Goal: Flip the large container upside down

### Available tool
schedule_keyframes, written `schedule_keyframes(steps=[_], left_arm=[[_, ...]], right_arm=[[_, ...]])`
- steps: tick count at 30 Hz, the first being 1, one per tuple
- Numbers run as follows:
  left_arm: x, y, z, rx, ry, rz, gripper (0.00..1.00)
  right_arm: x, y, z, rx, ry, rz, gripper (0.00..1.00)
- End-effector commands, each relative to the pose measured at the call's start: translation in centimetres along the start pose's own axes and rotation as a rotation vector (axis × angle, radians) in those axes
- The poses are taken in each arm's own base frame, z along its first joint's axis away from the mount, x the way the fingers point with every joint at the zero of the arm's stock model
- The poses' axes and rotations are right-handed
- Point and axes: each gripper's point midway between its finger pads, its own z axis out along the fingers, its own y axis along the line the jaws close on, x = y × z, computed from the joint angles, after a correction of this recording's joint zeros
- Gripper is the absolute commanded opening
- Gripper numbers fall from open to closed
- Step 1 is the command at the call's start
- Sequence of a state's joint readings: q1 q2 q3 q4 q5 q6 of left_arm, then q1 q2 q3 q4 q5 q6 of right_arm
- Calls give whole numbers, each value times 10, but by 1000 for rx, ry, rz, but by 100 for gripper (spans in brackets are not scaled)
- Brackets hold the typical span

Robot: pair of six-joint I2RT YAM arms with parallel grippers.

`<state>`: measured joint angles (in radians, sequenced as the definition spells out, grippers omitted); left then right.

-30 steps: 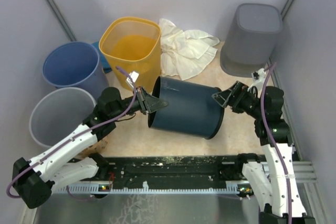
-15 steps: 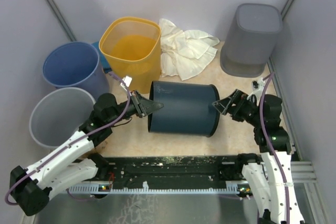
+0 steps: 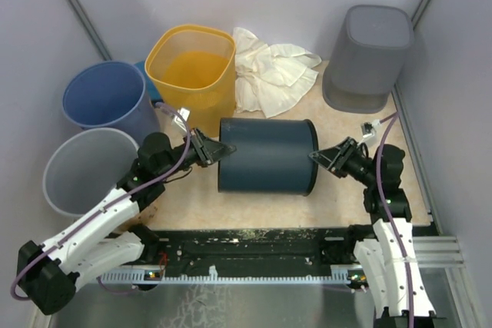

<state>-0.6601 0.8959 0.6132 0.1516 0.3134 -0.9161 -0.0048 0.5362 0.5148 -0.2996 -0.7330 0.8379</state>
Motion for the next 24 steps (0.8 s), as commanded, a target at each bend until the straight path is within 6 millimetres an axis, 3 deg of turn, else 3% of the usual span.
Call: schedule_keyframes(steps=[1, 2, 6, 8, 10, 13, 20, 24], left_arm=[[76, 98, -17, -344, 285, 5, 22], [76, 98, -17, -346, 287, 9, 26], [74, 95, -17, -340, 295, 24, 43], [72, 94, -17, -340, 297, 36, 57], [68, 92, -17, -345, 296, 56, 79], [58, 82, -19, -344, 294, 100, 96], [11, 58, -34, -409, 206, 270, 100], [-19, 27, -39, -335, 100, 379, 99]], right_arm=[[3, 55, -14, -197, 50, -71, 5], [2, 54, -14, -183, 44, -76, 0], [-5, 54, -15, -150, 21, -102, 0], [-11, 55, -17, -120, 0, -126, 0], [-22, 54, -21, -49, -37, -177, 0], [-53, 49, -36, 149, -127, -291, 0], [-145, 47, -105, 634, -377, -551, 0], [-185, 38, -146, 902, -509, -597, 0]])
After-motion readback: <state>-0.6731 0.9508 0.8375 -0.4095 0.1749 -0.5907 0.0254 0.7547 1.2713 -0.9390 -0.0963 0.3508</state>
